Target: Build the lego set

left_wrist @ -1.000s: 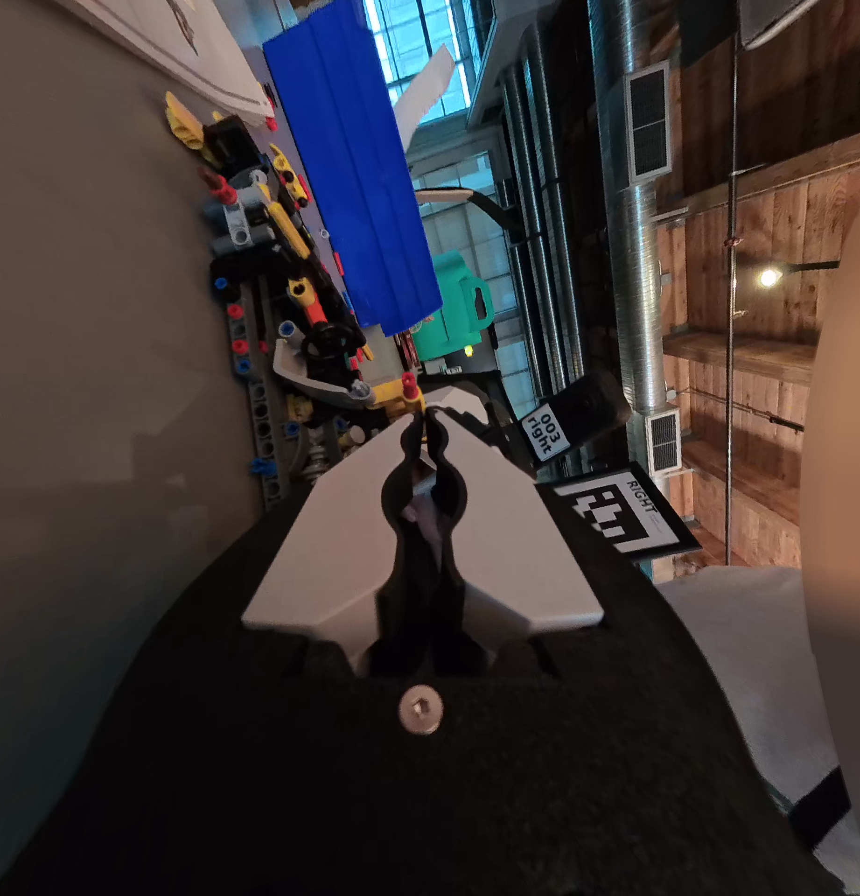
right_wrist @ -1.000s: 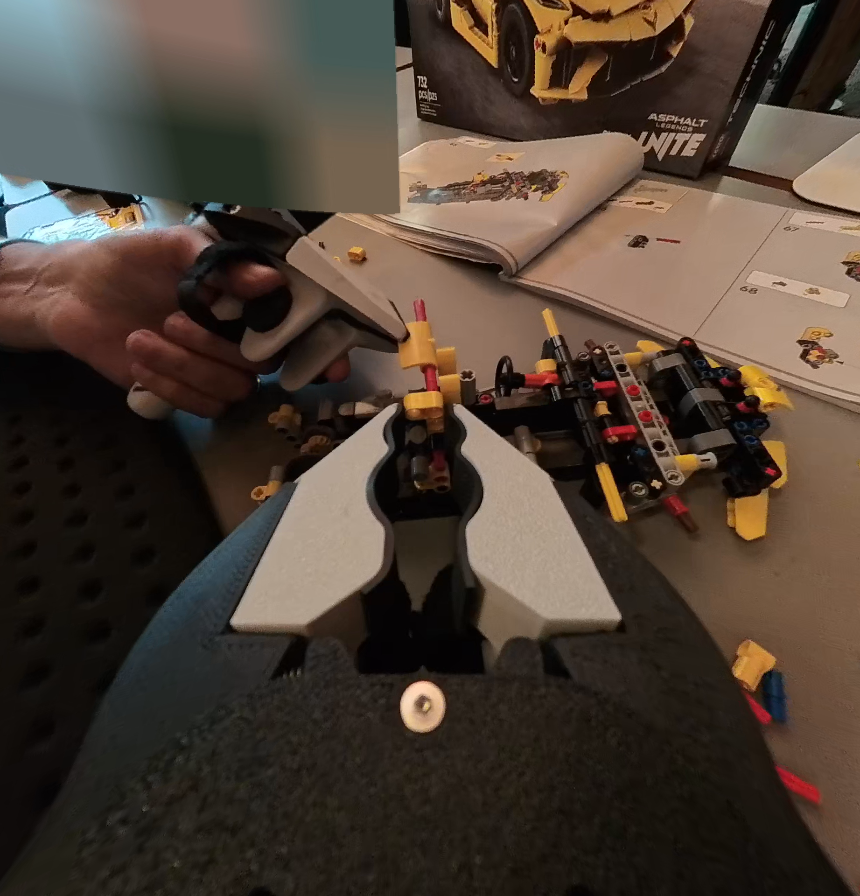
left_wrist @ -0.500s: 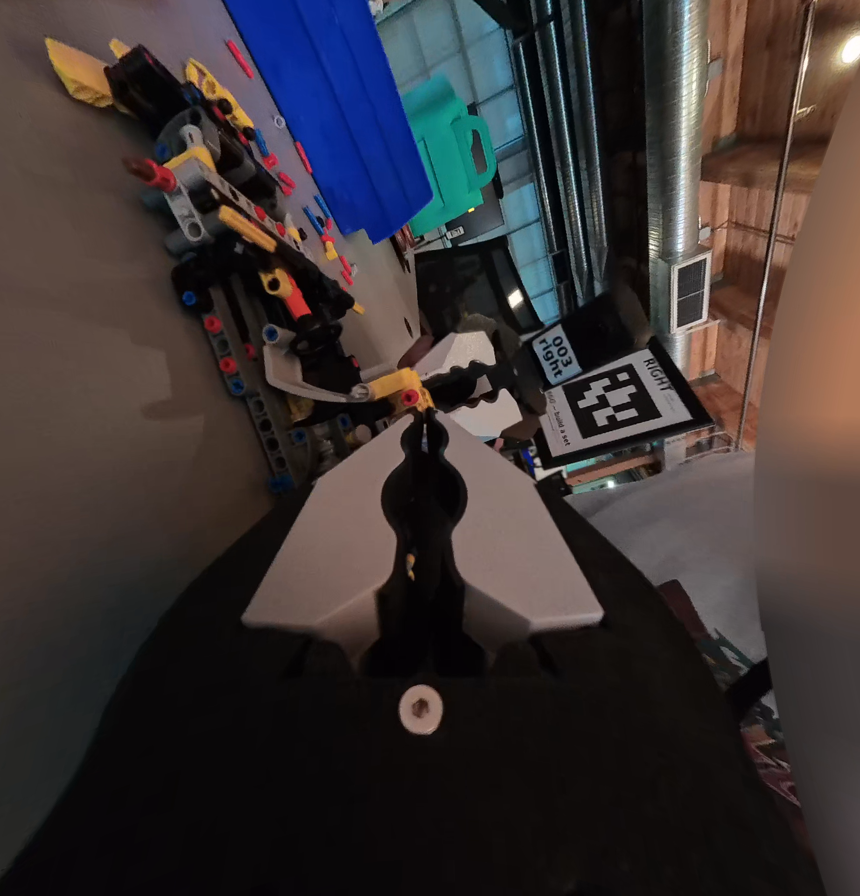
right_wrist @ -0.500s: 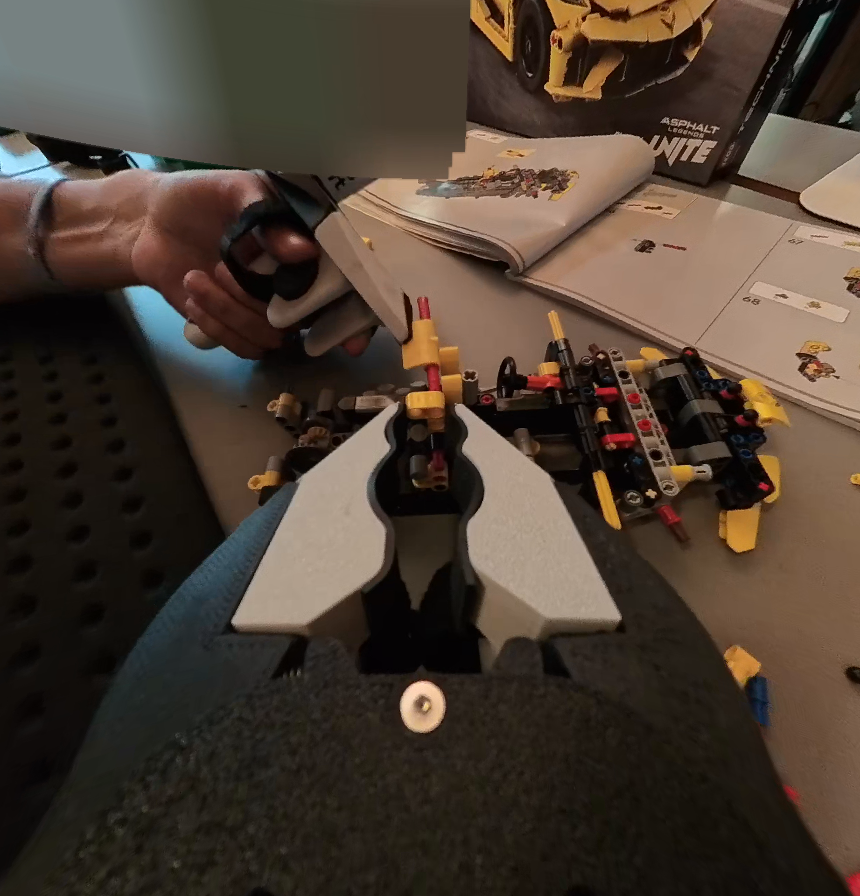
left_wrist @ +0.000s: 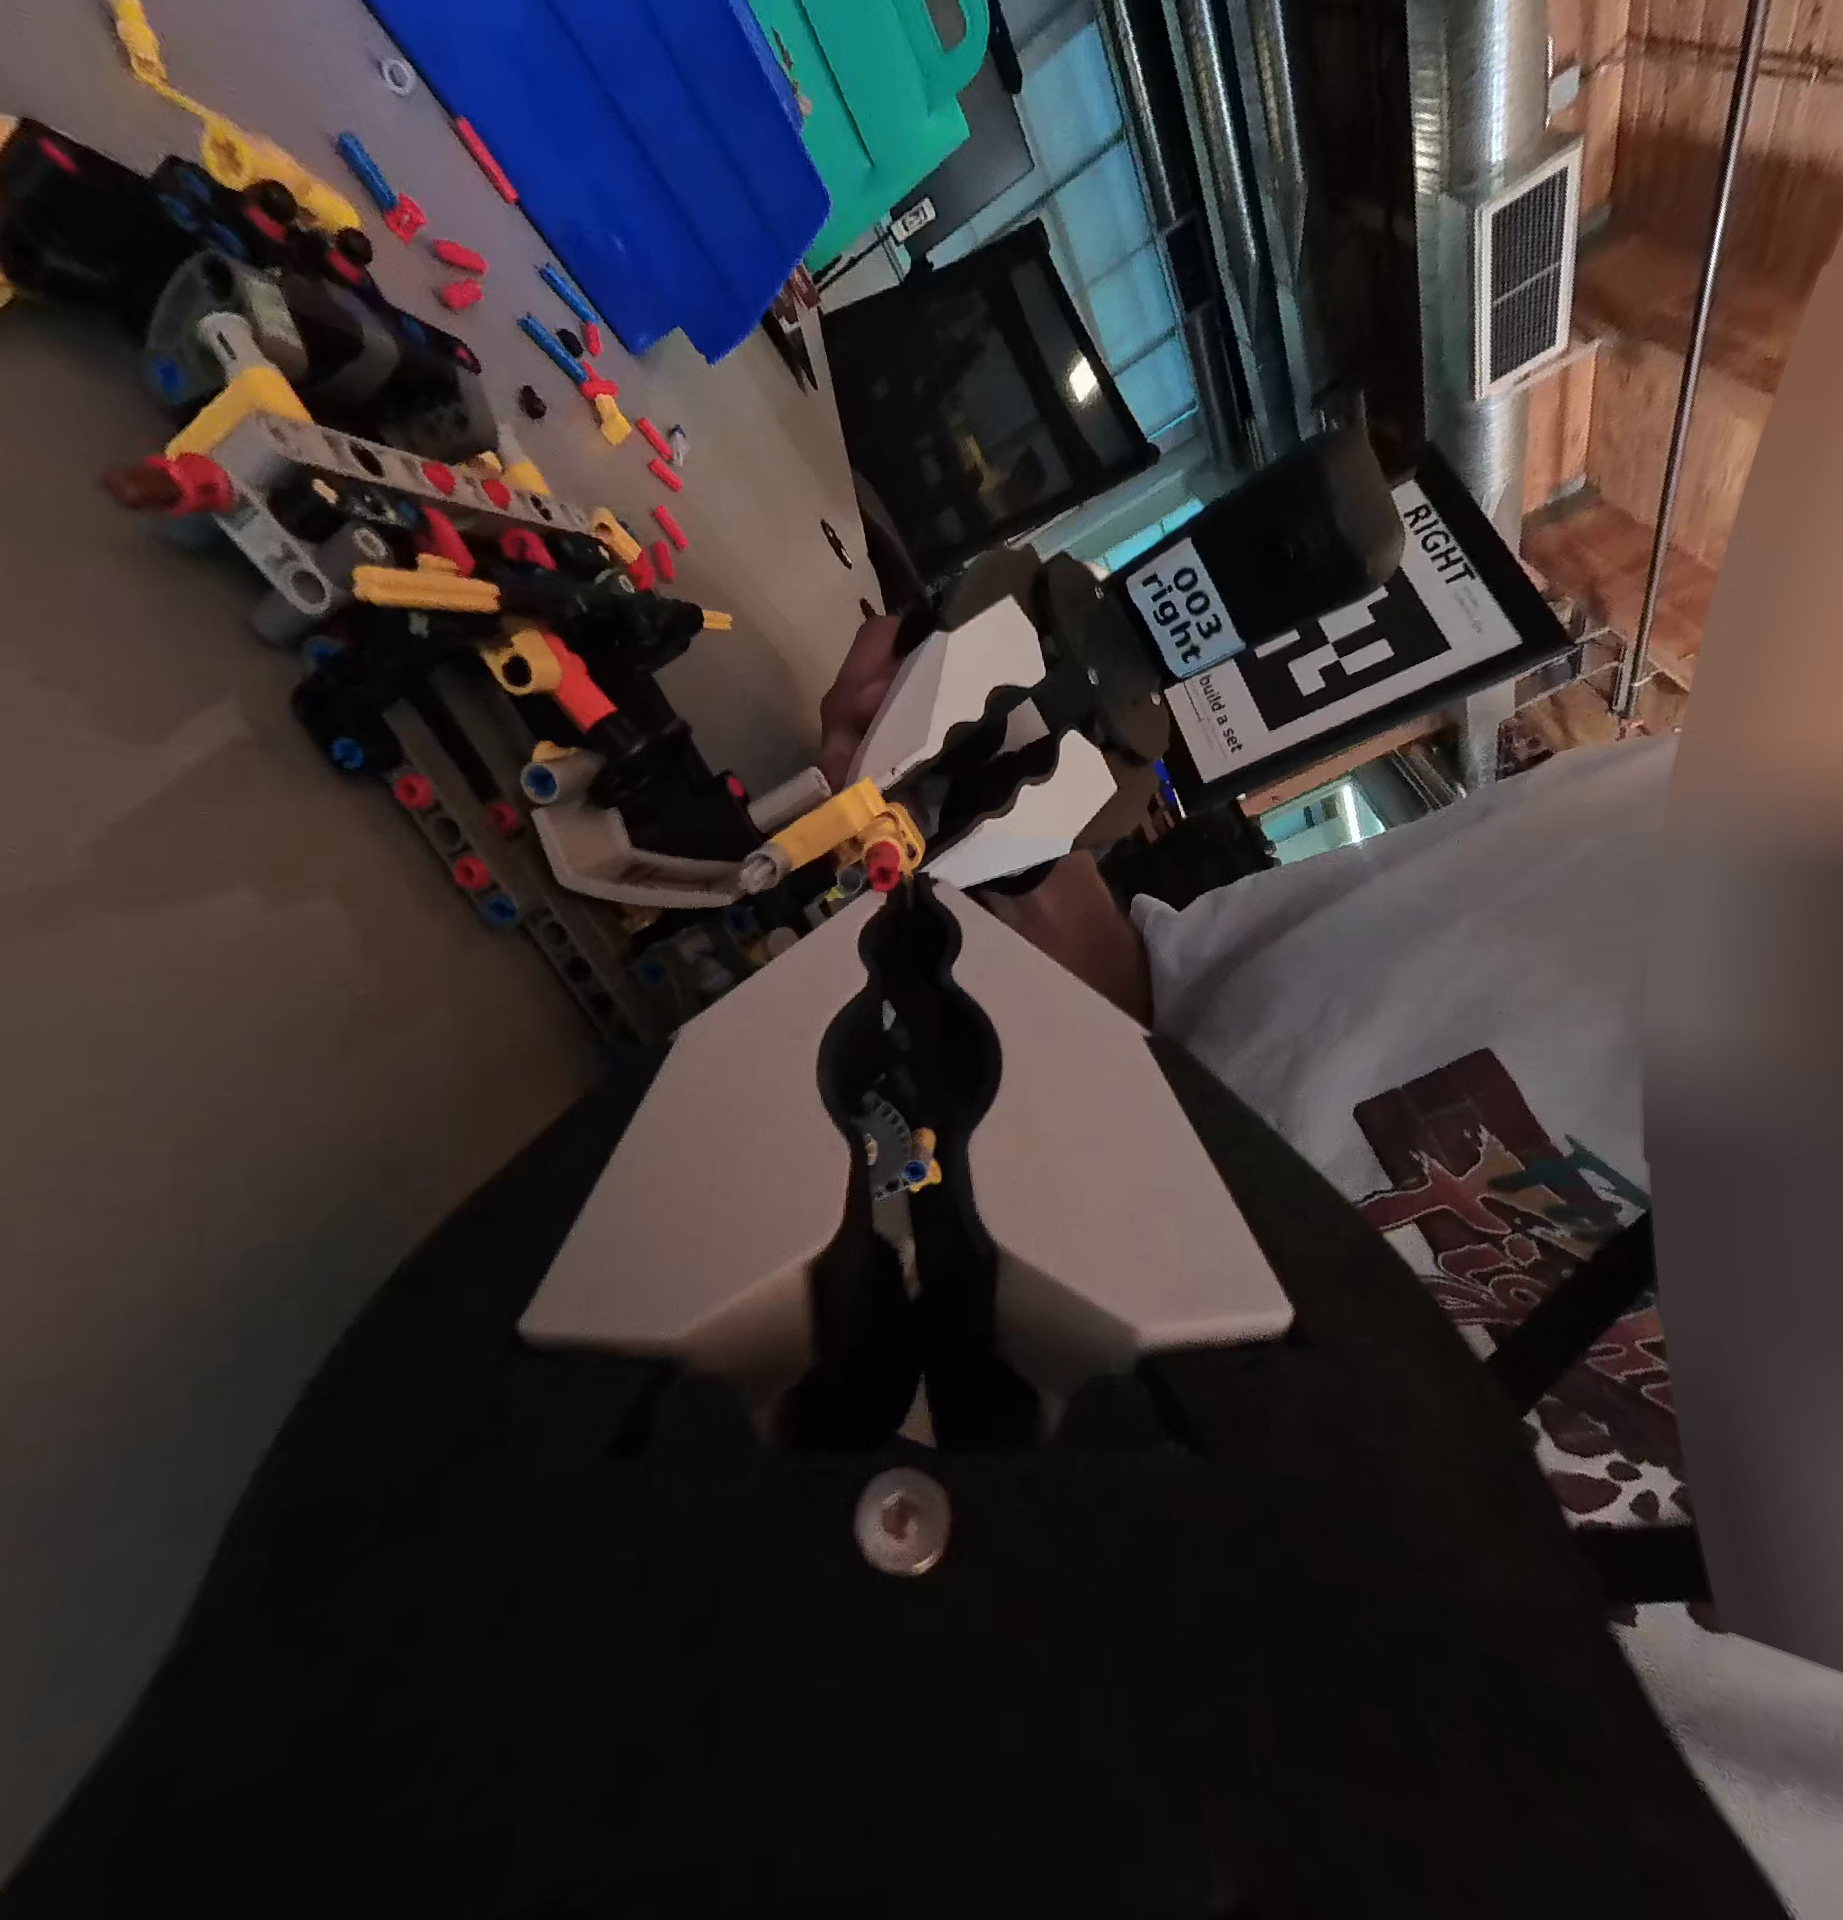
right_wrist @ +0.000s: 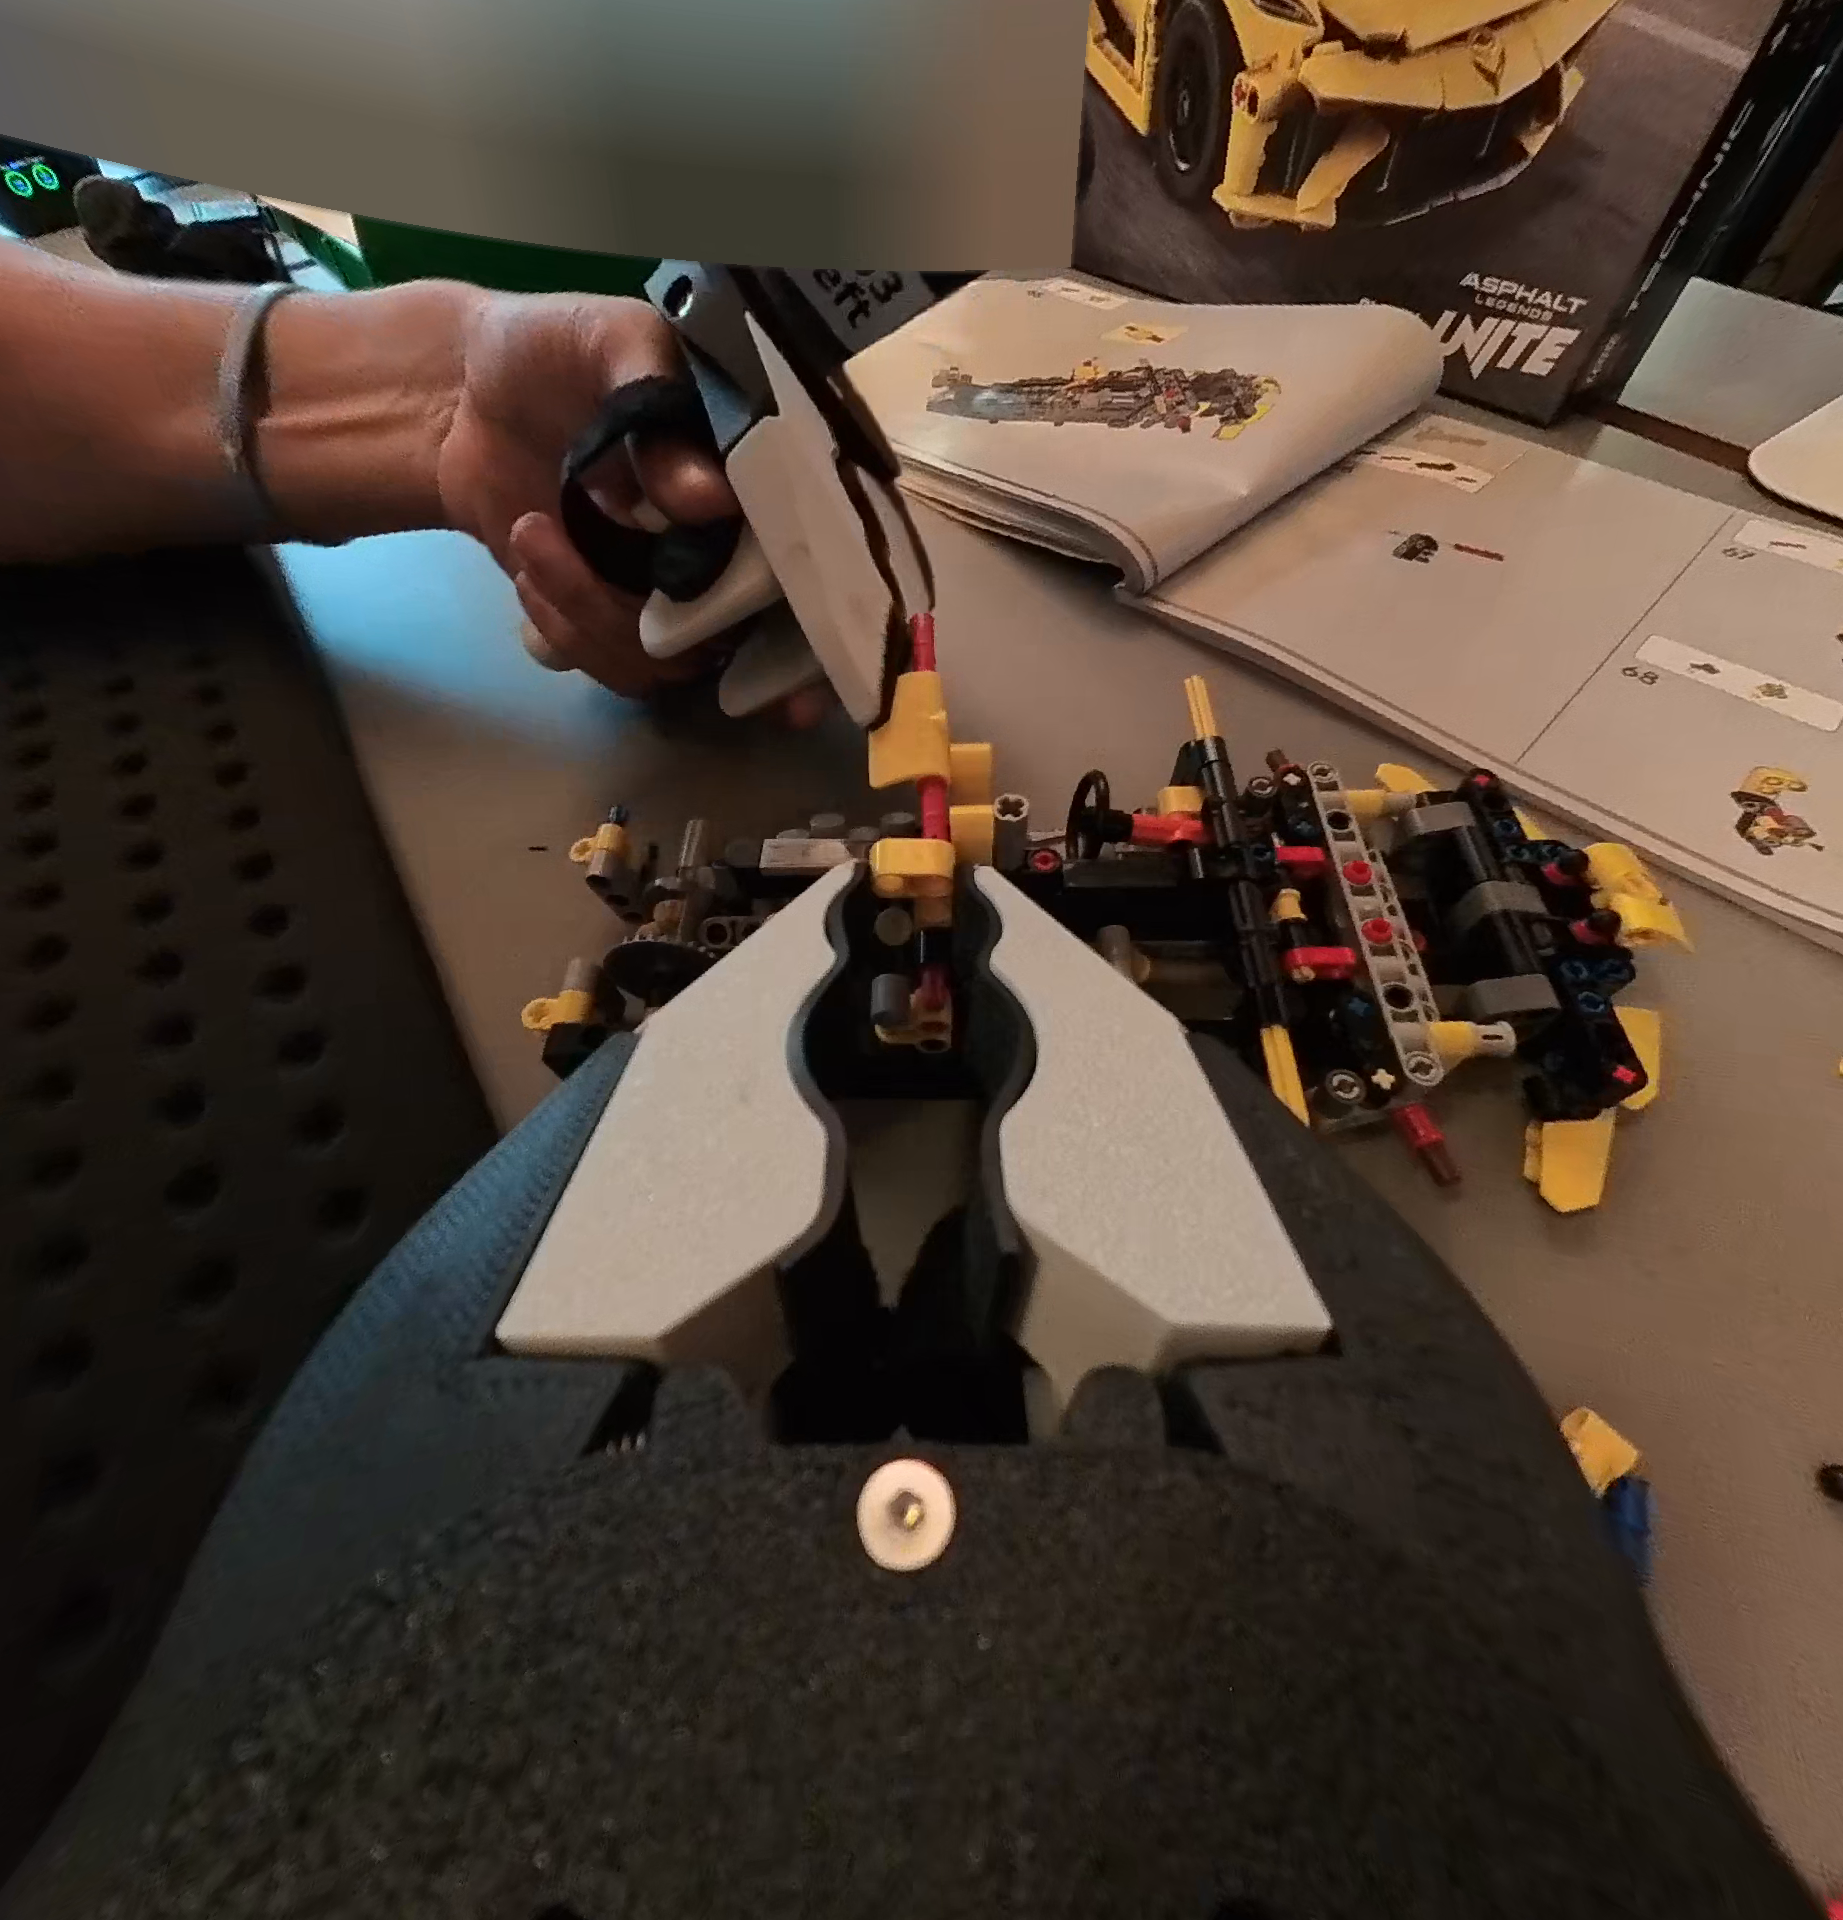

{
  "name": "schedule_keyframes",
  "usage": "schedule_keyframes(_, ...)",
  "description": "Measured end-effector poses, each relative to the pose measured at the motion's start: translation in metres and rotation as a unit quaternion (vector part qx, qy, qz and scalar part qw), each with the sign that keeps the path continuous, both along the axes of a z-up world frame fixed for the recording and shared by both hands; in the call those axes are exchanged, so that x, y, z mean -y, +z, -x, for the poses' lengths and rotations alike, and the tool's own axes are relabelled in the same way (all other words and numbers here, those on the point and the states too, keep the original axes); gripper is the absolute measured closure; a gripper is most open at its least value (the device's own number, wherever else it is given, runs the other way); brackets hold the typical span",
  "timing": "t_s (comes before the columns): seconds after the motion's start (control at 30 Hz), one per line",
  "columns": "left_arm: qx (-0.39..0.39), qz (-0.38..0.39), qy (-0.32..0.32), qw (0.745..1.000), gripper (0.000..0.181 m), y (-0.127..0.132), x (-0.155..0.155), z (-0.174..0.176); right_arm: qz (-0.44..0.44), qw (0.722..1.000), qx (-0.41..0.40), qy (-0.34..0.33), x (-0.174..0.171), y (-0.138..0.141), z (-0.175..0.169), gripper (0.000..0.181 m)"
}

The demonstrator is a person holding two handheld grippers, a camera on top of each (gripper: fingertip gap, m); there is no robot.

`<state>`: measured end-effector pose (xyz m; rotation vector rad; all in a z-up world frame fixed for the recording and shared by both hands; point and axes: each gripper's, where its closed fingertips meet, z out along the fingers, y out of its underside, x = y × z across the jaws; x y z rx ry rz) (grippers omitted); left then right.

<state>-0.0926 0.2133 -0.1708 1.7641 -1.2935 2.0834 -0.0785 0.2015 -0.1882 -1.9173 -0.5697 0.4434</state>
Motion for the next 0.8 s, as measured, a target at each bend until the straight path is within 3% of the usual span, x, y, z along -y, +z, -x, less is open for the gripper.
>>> schedule_keyframes(0.57, -0.023, 0.065, -0.012, 0.998, 0.181, 0.0005, 0.0009, -0.0011, 0.015, 0.999, -0.027, 0.006, 0.0005, -0.0003, 0.0011, 0.167)
schedule_keyframes(0.8, -0.026, 0.061, -0.002, 0.998, 0.181, -0.0011, 0.0005, -0.0033, -0.011, 1.000, 0.021, -0.002, -0.0007, -0.0010, -0.0013, 0.167)
